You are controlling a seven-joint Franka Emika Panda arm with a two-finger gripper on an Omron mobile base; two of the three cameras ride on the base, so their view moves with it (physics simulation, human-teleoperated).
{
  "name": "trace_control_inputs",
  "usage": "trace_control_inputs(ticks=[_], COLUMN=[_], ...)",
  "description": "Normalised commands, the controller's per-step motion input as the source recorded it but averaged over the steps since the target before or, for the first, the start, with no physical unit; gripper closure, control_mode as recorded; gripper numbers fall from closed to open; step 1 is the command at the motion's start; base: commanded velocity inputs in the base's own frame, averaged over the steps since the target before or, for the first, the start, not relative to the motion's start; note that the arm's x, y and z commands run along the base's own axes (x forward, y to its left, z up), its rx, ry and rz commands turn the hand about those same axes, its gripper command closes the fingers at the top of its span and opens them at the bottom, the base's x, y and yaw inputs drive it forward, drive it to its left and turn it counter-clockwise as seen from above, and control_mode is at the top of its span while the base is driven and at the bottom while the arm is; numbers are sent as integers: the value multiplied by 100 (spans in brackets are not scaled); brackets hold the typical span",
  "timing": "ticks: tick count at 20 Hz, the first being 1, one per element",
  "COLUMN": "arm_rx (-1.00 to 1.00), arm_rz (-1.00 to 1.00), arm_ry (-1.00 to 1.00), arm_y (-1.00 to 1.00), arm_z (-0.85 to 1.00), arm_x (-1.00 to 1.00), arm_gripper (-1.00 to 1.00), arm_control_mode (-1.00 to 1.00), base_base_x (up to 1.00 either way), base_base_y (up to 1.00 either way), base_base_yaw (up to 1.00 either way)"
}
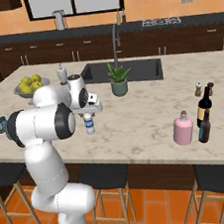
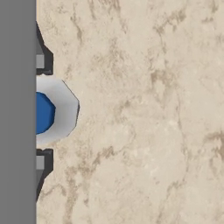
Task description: Move the plastic bottles in the middle to the plastics group, and the glass bottles in the middle to the glass group.
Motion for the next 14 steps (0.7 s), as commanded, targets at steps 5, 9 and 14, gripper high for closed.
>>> trace_control_inputs(ticks=[5, 9, 14], arm_rx=[0, 0, 0], arm_rz=[0, 3, 21], arm_ry=[-1, -5, -2], arm_y=[0, 42, 98], arm_z=[1, 56, 74], arm_x=[0, -1, -14], arm_gripper=[100, 100, 100], arm_control_mode=[-100, -100, -100], base_base_x=[0, 0, 0], base_base_y=[0, 0, 0], base_base_yaw=[0, 0, 0])
